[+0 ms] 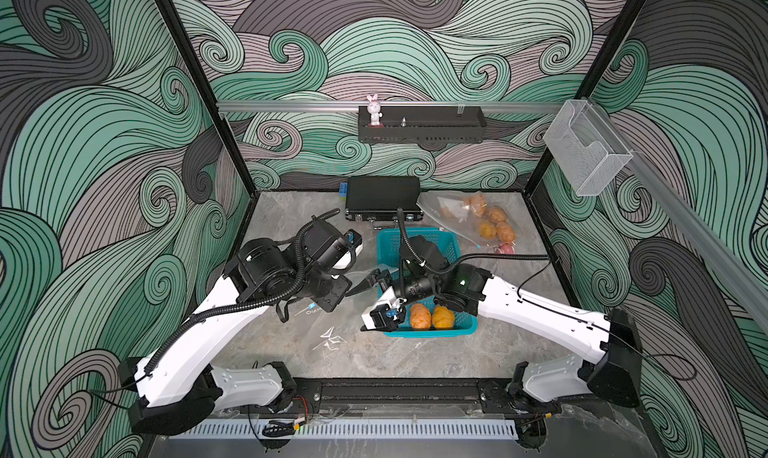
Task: Put the potatoes into a zipper bag and zip it
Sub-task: Open the zipper of the food storage bag.
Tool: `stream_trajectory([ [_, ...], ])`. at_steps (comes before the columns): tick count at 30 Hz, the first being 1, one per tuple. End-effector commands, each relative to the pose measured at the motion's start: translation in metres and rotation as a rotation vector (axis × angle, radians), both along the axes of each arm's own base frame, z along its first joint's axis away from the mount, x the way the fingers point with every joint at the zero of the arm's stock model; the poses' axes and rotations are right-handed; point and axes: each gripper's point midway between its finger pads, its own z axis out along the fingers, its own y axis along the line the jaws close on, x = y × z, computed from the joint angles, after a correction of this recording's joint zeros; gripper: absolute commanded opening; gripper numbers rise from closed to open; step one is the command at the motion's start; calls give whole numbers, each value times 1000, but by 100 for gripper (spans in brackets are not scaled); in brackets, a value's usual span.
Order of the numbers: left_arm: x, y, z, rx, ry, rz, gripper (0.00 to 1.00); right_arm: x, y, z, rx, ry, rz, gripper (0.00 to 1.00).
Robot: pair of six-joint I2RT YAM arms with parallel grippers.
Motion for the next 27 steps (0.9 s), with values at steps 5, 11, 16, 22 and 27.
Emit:
stream_trajectory([
  [5, 0, 1, 1, 11, 1, -10, 0, 28, 12, -1, -71, -106, -75, 78],
  [11, 6, 10, 3, 34, -49, 24, 0, 14, 5, -16, -91, -136, -73, 78],
  [16, 20, 22, 0, 112, -99, 98, 0, -6, -3, -9, -48, -118, -44, 79],
  [22, 38, 38, 10, 196, -196, 176, 0, -19, -13, -9, -37, -81, -38, 80],
  [27, 50, 50, 18, 266, -269, 226, 0, -27, -17, 5, 16, -63, -19, 83],
])
